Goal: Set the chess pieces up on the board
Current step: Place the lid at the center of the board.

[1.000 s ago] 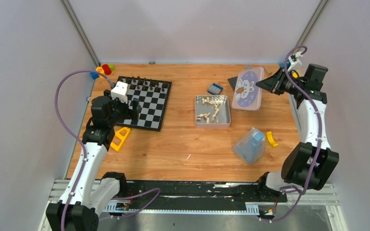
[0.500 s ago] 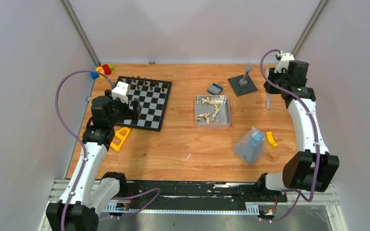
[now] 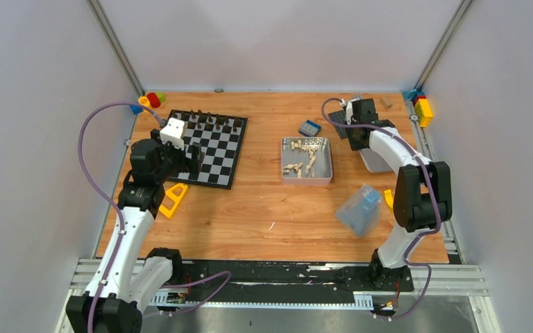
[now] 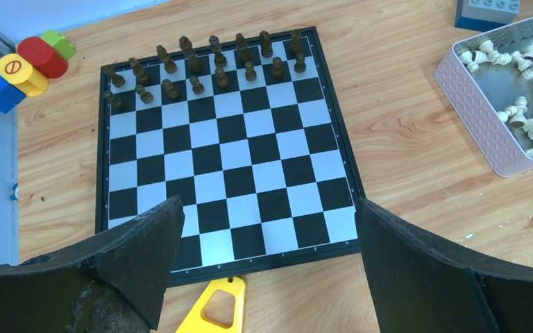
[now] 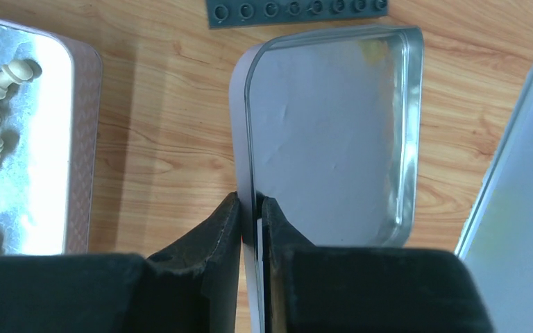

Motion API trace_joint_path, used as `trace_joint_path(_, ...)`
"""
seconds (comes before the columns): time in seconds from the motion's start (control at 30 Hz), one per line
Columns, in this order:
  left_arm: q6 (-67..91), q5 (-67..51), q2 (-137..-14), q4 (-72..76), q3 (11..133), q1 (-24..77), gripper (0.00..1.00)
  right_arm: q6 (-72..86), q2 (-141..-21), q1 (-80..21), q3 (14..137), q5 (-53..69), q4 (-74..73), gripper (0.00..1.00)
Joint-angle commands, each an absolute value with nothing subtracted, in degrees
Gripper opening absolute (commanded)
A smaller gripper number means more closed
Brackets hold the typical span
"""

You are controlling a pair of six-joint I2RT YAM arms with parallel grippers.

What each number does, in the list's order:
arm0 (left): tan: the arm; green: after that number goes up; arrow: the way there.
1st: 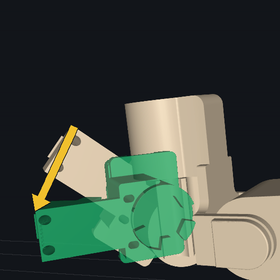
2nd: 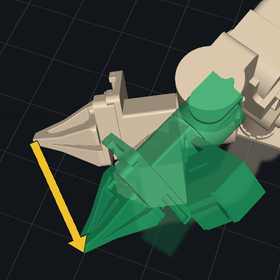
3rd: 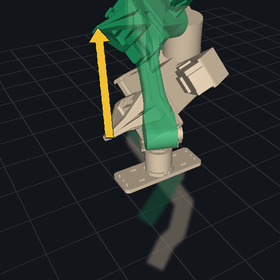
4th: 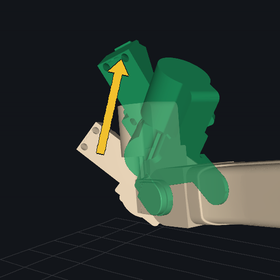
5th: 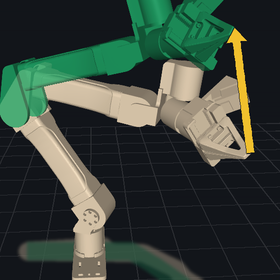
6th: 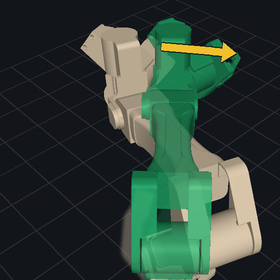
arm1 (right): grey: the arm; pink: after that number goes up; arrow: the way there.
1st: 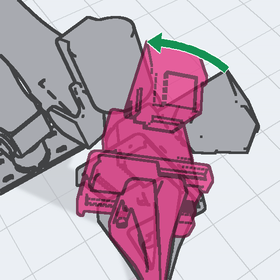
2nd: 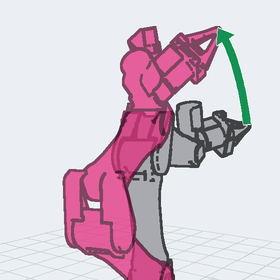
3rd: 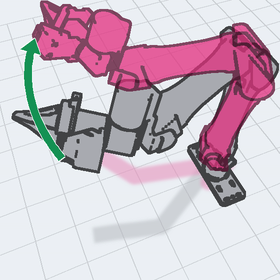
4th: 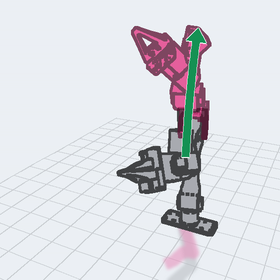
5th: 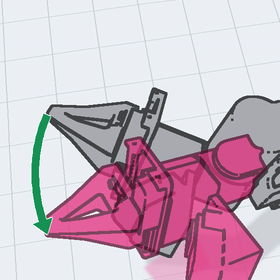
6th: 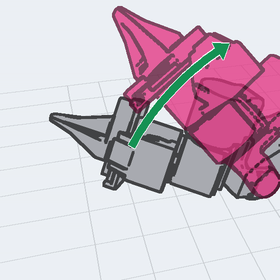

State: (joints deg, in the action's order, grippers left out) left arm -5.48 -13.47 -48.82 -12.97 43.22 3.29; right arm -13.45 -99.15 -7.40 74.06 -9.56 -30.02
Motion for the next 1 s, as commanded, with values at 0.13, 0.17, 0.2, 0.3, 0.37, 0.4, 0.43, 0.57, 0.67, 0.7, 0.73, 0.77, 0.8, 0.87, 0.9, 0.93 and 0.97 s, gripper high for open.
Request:
trace_joint_path(0.13,-5.71,-14.18,-48.08,-11.49,43.07,3.07,1.00,-7.12,-106.69,-9.20,79.74,-2.61,-34.66,0.15)
trace_joint_path(0.17,-5.76,-14.09,-48.08,-11.51,43.07,3.07,1.00,-6.53,-107.53,-9.20,80.63,-1.64,-35.28,0.19)
trace_joint_path(0.2,-5.75,-14.08,-48.03,-11.51,43.07,3.01,1.00,-5.98,-108.13,-9.18,81.52,-1.01,-35.73,0.24)
trace_joint_path(0.3,-5.86,-13.91,-48.14,-11.44,43.00,3.03,1.00,-4.42,-108.32,-9.16,83.82,4.60,-37.19,0.32)
trace_joint_path(0.37,-5.94,-13.97,-48.23,-11.41,42.91,3.06,1.00,-3.97,-106.46,-9.11,84.60,6.37,-37.67,0.37)
trace_joint_path(0.4,-5.97,-13.99,-48.24,-11.42,42.90,3.07,1.00,-4.08,-105.56,-9.08,84.67,6.60,-37.70,0.39)
trace_joint_path(0.43,-5.97,-13.98,-48.20,-11.42,42.89,3.07,1.00,-4.35,-104.12,-8.88,84.58,6.64,-37.77,0.41)
trace_joint_path(0.57,-5.93,-14.20,-48.16,-11.32,42.89,3.00,1.00,-7.77,-95.96,-7.62,83.79,11.30,-39.57,0.49)
trace_joint_path(0.67,-5.88,-14.53,-48.08,-11.44,42.89,3.07,1.00,-13.94,-91.44,-8.17,84.01,20.17,-46.24,0.58)
trace_joint_path(0.7,-5.89,-14.56,-48.08,-11.43,42.89,3.03,1.00,-16.07,-90.17,-8.94,83.96,21.46,-48.91,0.60)
trace_joint_path(0.73,-5.93,-14.58,-48.03,-11.43,42.89,3.04,1.00,-18.33,-88.80,-10.01,83.34,22.83,-51.31,0.62)
trace_joint_path(0.77,-5.95,-14.54,-47.96,-11.38,42.89,3.02,1.00,-20.56,-87.28,-11.60,82.11,22.55,-52.85,0.62)
trace_joint_path(0.8,-5.99,-14.47,-47.96,-11.36,42.93,3.00,1.00,-22.61,-85.30,-13.43,79.94,21.46,-53.56,0.62)
trace_joint_path(0.87,-6.03,-14.42,-47.84,-11.42,42.92,3.03,1.00,-27.19,-81.47,-17.72,73.57,18.31,-53.78,0.62)
trace_joint_path(0.9,-6.06,-14.37,-47.87,-11.36,42.90,3.00,1.00,-29.55,-79.55,-19.94,70.40,16.07,-53.90,0.62)
trace_joint_path(0.93,-6.06,-14.34,-47.89,-11.41,42.89,2.99,1.00,-31.54,-78.00,-22.27,67.39,14.01,-53.89,0.61)
trace_joint_path(0.97,-6.09,-14.33,-47.90,-11.42,42.89,2.99,1.00,-33.05,-76.46,-24.39,64.61,12.04,-53.70,0.61)
